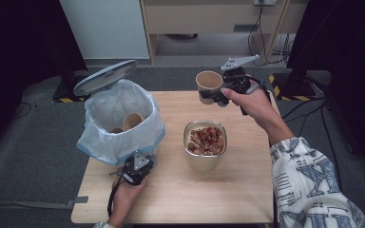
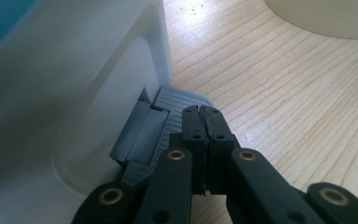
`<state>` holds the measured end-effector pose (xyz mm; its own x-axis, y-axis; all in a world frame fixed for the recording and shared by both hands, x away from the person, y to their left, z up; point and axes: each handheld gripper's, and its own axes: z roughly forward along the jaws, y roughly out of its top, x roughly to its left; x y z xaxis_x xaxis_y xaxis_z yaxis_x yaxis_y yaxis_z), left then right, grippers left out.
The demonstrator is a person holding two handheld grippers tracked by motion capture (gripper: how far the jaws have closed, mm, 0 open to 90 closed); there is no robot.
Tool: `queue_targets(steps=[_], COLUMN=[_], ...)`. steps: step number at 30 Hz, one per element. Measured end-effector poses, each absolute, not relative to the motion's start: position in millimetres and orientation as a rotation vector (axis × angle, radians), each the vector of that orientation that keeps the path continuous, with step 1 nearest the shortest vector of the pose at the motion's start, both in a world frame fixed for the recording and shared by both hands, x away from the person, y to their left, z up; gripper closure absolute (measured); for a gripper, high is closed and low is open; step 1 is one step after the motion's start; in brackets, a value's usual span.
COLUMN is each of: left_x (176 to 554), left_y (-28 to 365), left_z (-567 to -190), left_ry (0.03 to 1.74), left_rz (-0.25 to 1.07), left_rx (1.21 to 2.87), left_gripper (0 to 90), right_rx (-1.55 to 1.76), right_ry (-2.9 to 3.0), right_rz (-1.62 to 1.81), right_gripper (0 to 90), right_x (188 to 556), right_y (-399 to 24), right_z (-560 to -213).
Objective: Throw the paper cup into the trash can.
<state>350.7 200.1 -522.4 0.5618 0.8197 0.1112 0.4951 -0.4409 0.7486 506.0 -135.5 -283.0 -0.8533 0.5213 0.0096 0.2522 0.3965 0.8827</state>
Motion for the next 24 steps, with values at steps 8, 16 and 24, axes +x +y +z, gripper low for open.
queue_targets(steps=[8, 16, 24], left_x=[350.7, 350.8, 350.8], left_y=[200.1, 199.9, 200.0], left_z=[-522.5, -522.8, -522.5], left_ry=[1.048, 1.046, 1.046], left_rz=[0.619, 0.620, 0.619], left_rx=[2.121, 2.117, 2.120], left_gripper=[88.2, 88.1, 88.1], right_rx=[0.649, 0.614, 0.603], right_ry=[2.408, 2.431, 2.436], right_rz=[1.453, 1.448, 1.458], right_gripper=[29.8, 29.8, 29.8], right_x=[500.3, 495.1, 492.5], right_y=[-120.0, -97.2, -78.5], right_z=[-278.2, -274.1, -271.8])
